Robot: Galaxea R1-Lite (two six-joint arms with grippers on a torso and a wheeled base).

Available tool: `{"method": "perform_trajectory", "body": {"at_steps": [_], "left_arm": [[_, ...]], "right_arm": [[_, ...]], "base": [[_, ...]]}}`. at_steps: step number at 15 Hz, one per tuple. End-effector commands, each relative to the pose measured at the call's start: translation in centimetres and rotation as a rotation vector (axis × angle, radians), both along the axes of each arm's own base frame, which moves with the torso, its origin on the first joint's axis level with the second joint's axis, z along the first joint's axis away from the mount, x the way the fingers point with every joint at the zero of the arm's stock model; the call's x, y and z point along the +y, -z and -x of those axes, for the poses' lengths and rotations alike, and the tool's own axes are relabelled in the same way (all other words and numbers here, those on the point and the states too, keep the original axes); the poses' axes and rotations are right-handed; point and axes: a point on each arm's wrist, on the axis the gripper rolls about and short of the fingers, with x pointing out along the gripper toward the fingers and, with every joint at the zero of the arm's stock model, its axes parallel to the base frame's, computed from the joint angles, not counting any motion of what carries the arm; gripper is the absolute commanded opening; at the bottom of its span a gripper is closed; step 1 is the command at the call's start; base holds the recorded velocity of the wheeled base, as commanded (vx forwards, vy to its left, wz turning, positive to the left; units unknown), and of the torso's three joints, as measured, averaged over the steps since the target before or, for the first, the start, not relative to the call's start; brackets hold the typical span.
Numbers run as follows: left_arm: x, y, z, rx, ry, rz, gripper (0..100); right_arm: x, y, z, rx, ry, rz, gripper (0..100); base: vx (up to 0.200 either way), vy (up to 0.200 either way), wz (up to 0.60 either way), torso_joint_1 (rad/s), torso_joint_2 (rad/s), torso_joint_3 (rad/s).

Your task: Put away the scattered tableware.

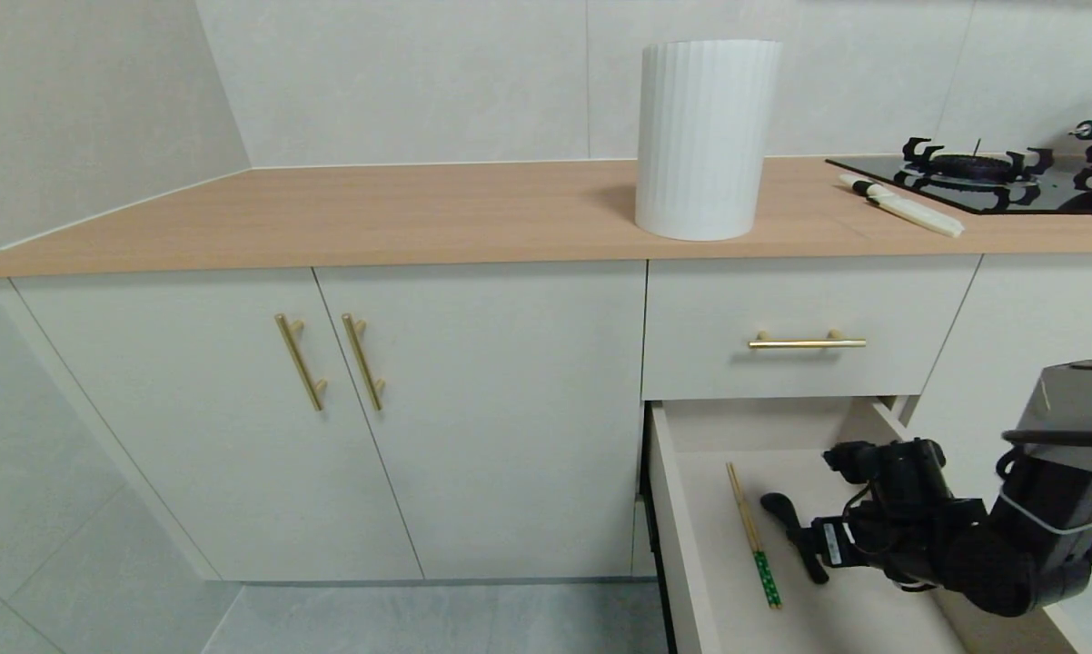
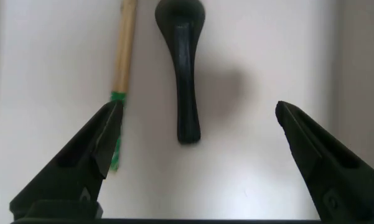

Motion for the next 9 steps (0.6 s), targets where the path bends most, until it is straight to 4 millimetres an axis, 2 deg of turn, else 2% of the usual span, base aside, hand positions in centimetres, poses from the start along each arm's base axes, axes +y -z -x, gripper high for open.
{"method": "perform_trajectory", "body": {"at_steps": [1,4,5,6,9], "left_arm": [[0.0,0.0,0.0,0.000,0.000,0.000,100],[0.0,0.0,0.0,0.000,0.000,0.000,100],[0.0,0.0,0.0,0.000,0.000,0.000,100],[0.0,0.0,0.0,0.000,0.000,0.000,100],[0.0,0.0,0.0,0.000,0.000,-0.001,100]], "right_arm": [[-0.5,-7.4,2.6,-0.100,0.015,-0.038,100],[-1.1,-10.7,6.6,-0.088,0.017,-0.091,100],[-1.1,-11.0,6.9,-0.092,0.014,-0.094,100],[-1.4,-12.1,8.1,-0.100,0.008,-0.098,100],[-1.0,-14.4,10.4,-0.109,-0.038,-0.099,100]], "base": [[0.000,0.000,0.00,0.000,0.00,0.000],[0.000,0.000,0.00,0.000,0.00,0.000],[0.000,0.000,0.00,0.000,0.00,0.000],[0.000,0.000,0.00,0.000,0.00,0.000],[0.000,0.000,0.00,0.000,0.00,0.000]]}}
